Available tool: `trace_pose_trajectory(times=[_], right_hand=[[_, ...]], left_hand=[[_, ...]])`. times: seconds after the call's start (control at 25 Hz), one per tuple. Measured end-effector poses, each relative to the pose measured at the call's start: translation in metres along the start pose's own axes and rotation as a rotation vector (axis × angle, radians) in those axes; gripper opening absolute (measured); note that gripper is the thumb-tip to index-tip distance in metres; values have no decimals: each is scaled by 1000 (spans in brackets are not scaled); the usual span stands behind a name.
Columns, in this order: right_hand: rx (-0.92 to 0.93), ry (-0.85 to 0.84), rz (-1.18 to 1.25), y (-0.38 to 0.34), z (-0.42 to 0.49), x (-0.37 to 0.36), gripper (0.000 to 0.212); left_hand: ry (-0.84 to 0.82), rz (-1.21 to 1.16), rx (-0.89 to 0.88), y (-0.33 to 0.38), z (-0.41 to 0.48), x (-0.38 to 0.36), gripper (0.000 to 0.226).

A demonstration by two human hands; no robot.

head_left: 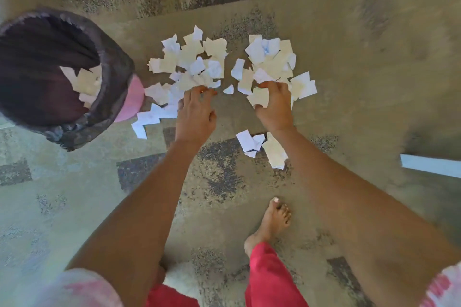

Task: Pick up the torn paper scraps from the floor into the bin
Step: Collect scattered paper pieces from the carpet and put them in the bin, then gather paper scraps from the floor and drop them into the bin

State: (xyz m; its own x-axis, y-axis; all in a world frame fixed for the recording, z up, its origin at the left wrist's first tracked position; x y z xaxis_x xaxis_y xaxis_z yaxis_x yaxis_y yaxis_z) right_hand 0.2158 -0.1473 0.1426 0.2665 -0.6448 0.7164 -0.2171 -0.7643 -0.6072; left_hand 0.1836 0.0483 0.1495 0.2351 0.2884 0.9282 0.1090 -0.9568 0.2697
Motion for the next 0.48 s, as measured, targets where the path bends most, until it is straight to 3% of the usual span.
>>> trace_pose_trajectory(times=[0.24,0.48], right_hand=[[-181,-221,-162,133,-23,9,62],[-334,-334,-254,224,-33,-46,79]], left_hand=[[-389,87,-79,53,-24,-107,57],[-525,284,-227,67,-19,-209,71]])
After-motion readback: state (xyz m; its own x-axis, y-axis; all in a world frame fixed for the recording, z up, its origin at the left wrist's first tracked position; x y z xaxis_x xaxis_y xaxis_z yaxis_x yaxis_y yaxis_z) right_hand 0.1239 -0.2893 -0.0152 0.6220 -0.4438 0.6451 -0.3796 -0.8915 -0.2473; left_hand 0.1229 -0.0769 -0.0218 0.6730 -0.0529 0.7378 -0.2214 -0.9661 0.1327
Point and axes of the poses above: each hand's wrist, its own z-axis towards the middle knuckle, its own x-axis out of the back of the hand, y = z × x, the point moved 6 cm from there along z, towards the middle knuckle, and after that the axes turned 5 degrees about x, right-handed, at the moved point
